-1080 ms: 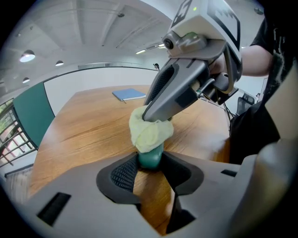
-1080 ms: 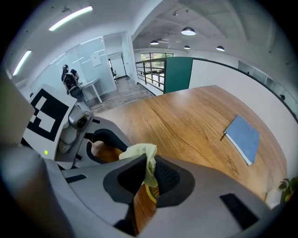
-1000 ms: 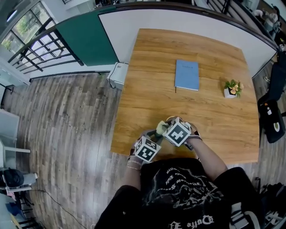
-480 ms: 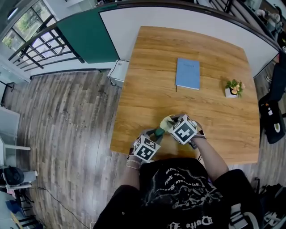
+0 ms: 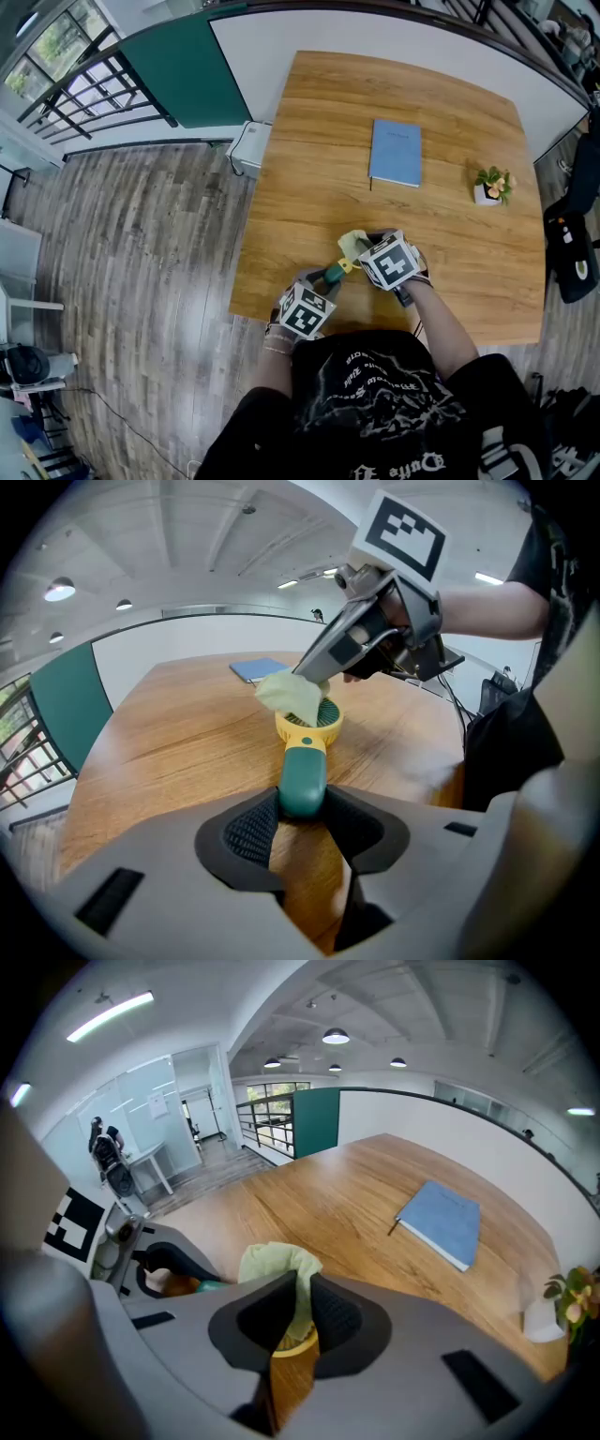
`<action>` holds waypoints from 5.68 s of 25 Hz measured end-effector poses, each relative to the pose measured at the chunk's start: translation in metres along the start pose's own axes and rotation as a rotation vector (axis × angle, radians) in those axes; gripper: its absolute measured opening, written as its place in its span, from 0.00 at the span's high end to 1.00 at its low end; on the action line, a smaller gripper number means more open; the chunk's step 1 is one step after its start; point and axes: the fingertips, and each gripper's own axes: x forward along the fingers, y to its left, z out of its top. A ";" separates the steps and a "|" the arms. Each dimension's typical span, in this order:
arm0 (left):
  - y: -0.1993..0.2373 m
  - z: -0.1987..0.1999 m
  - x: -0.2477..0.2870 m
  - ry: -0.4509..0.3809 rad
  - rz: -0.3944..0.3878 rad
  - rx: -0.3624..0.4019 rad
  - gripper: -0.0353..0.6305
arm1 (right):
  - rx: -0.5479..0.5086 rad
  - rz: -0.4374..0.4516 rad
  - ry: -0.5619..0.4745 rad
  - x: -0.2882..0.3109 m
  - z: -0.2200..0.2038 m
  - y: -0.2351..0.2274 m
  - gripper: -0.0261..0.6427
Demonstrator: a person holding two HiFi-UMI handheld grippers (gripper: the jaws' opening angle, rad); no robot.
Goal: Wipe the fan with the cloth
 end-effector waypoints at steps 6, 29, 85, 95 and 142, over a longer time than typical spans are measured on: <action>0.001 -0.002 0.001 0.004 -0.006 -0.006 0.68 | -0.046 -0.002 0.029 -0.010 -0.019 -0.022 0.89; 0.000 -0.001 0.000 0.025 -0.026 0.027 0.68 | -0.441 0.207 0.109 -0.011 -0.034 0.059 0.90; -0.005 -0.002 0.002 0.150 -0.152 0.077 0.68 | -0.740 0.502 0.592 0.036 -0.001 0.039 0.91; -0.003 -0.001 0.000 0.123 -0.138 0.031 0.68 | -0.576 0.477 0.543 0.019 -0.020 -0.011 0.91; -0.015 -0.004 0.000 0.204 -0.044 0.043 0.69 | -0.244 0.501 0.236 -0.020 -0.081 0.075 0.91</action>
